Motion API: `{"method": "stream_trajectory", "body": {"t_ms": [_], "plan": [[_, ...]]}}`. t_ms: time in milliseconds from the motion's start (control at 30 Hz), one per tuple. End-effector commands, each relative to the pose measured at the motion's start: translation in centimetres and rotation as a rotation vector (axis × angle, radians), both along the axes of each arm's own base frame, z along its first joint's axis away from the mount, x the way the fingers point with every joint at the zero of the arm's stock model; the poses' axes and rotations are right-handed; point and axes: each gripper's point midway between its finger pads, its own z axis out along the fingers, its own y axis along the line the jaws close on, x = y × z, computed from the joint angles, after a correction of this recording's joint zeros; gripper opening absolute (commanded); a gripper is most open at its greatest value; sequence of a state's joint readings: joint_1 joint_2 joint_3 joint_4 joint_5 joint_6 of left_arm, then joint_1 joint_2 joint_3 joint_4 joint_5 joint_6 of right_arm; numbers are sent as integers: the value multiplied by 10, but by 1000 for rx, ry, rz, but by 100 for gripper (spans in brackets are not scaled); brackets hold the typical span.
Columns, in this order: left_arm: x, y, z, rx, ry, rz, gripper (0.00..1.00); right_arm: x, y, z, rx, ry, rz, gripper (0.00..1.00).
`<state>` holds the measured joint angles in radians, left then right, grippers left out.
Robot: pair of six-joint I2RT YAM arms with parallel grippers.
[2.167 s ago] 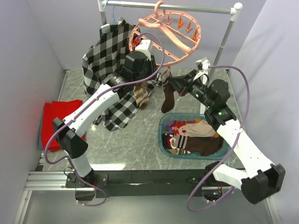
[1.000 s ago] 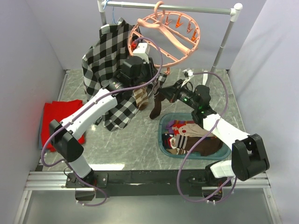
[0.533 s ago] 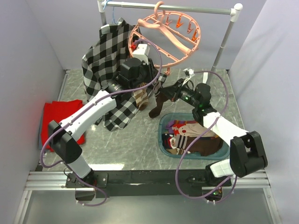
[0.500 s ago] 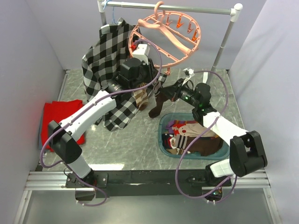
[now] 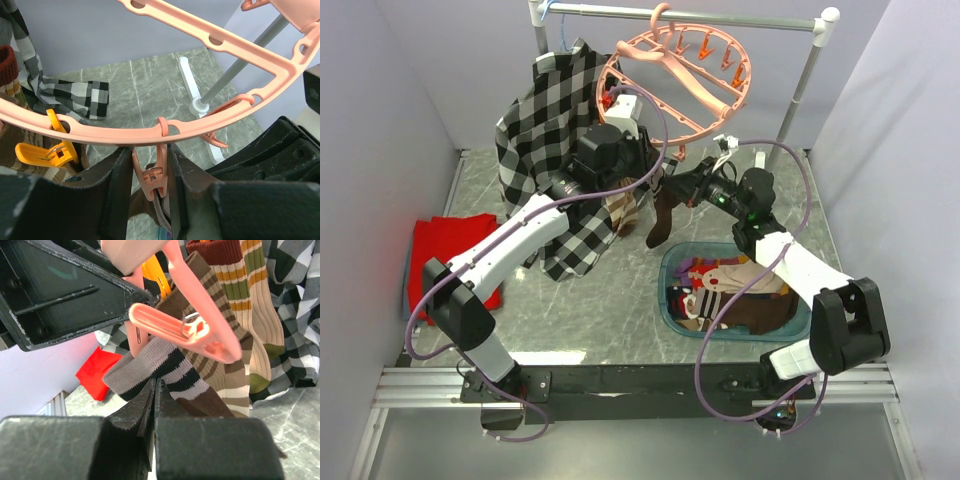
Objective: Clip the socks to the hanger
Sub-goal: Clamp the sock onto the hanger.
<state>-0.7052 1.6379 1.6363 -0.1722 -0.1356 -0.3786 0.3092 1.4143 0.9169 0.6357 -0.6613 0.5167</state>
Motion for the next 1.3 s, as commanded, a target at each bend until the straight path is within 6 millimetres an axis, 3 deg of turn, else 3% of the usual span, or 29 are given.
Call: {"method": "stream_trajectory", "body": {"t_ms": [0, 600, 867, 900, 967, 1000, 1033, 1133, 1267], "plan": [[-9, 1, 24, -18, -66, -41, 1, 6, 1, 25, 31, -60, 13, 0], [-7, 1, 23, -22, -71, -30, 2, 6, 0, 47, 124, -40, 32, 0], [-8, -1, 27, -50, -67, -37, 8, 9, 1, 51, 140, -27, 26, 0], [-9, -1, 28, -52, -68, -37, 9, 10, 1, 51, 138, -23, 26, 0], [-9, -1, 26, -55, -62, -35, 23, 10, 1, 49, 137, -18, 27, 0], [-9, 0, 25, -56, -58, -35, 30, 9, 1, 50, 138, -22, 28, 0], [-10, -1, 26, -62, -58, -37, 45, 9, 1, 50, 139, -21, 26, 0], [-9, 1, 23, -70, -47, -18, 64, 8, 0, 50, 134, -23, 25, 0], [-5, 3, 15, -66, -20, 9, 63, 6, -3, 55, 110, -50, 6, 1]]}}
